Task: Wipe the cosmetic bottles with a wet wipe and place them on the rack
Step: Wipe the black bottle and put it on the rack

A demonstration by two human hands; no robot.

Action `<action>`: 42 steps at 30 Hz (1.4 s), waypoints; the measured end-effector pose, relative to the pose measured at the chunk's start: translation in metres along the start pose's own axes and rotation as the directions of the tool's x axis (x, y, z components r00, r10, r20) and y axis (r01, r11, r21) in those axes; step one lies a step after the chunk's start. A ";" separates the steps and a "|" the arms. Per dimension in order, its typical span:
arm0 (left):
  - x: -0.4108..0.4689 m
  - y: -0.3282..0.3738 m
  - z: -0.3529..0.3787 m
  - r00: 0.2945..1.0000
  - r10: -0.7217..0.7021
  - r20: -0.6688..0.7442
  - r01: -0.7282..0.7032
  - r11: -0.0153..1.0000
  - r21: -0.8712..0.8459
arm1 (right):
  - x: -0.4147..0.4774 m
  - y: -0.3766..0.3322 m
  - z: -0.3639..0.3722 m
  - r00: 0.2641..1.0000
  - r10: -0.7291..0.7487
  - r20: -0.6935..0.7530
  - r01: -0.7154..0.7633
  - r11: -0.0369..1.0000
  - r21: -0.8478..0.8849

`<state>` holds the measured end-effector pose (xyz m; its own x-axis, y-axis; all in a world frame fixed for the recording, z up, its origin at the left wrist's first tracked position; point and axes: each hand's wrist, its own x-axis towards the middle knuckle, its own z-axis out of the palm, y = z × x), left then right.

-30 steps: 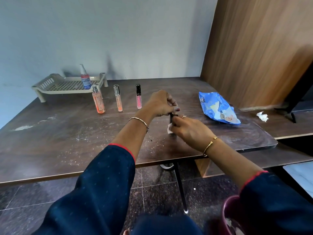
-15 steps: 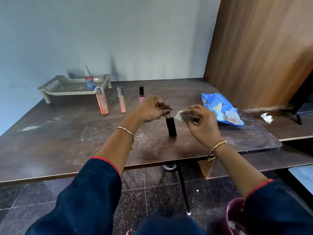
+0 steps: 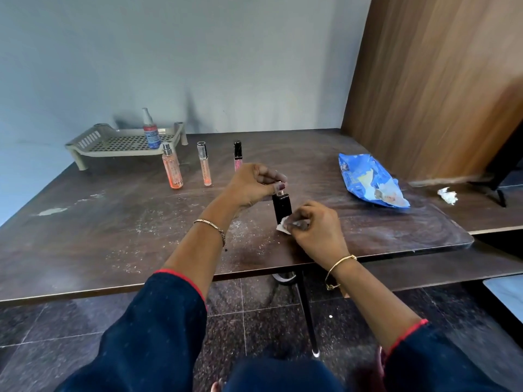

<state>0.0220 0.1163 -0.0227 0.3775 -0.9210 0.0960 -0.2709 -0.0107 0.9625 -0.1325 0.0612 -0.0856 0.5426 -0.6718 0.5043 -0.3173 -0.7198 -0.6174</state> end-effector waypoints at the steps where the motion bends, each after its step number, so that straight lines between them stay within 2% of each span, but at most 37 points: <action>1: 0.000 0.000 0.000 1.000 0.001 0.002 -0.001 1.000 -0.008 | 0.000 0.000 -0.002 1.000 0.002 0.029 -0.001 0.999 -0.032; 3: 0.000 0.000 0.001 1.000 0.002 0.002 -0.002 1.000 -0.011 | 0.006 0.000 -0.006 0.999 0.004 0.039 -0.002 0.998 -0.057; 7: -0.001 0.002 0.002 1.000 -0.003 0.016 0.003 1.000 0.004 | 0.027 -0.008 -0.013 0.993 0.039 -0.115 -0.030 0.996 0.082; 9: -0.002 0.001 0.003 1.000 -0.017 0.010 0.017 1.000 0.001 | 0.030 -0.010 -0.011 0.991 0.028 -0.134 -0.014 0.995 0.101; 14: -0.003 -0.006 0.002 0.999 -0.033 -0.020 0.033 0.998 -0.045 | 0.017 -0.001 -0.006 0.997 -0.017 -0.080 0.019 1.000 0.024; 20: -0.001 -0.005 0.004 1.000 -0.022 0.013 0.022 1.000 -0.012 | 0.001 0.008 -0.015 0.992 -0.005 0.124 0.021 0.991 -0.134; 22: -0.001 -0.003 0.004 1.000 -0.024 0.019 0.024 1.000 -0.007 | 0.008 0.002 -0.017 0.994 -0.007 0.106 0.021 0.992 -0.126; 25: -0.002 0.000 0.006 1.000 -0.010 0.022 0.010 1.000 0.006 | 0.024 -0.009 -0.018 1.000 -0.019 -0.023 0.017 0.997 -0.071; 27: -0.002 0.000 0.007 1.000 -0.002 0.015 0.001 1.000 0.027 | 0.030 -0.012 -0.016 0.998 -0.016 -0.053 0.014 0.998 -0.053; 29: -0.002 -0.002 0.008 1.000 0.008 0.007 -0.008 1.000 0.022 | 0.026 -0.009 -0.014 0.999 0.002 -0.036 -0.003 0.999 -0.034; 36: 0.001 -0.007 0.009 1.000 0.022 0.021 -0.022 1.000 -0.021 | 0.007 0.009 -0.019 0.985 0.037 0.168 -0.020 0.994 -0.106; 40: 0.000 -0.004 0.011 0.999 0.036 0.035 -0.036 0.999 0.005 | 0.017 0.001 -0.018 0.999 0.033 0.037 -0.031 0.999 -0.039; 42: -0.001 -0.003 0.011 0.999 0.037 0.030 -0.038 0.999 0.013 | 0.019 -0.002 -0.016 0.998 0.045 0.037 -0.043 0.998 -0.037</action>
<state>0.0126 0.1129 -0.0285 0.3400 -0.9322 0.1241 -0.2964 0.0190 0.9549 -0.1344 0.0468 -0.0652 0.5565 -0.6963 0.4533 -0.3691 -0.6960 -0.6159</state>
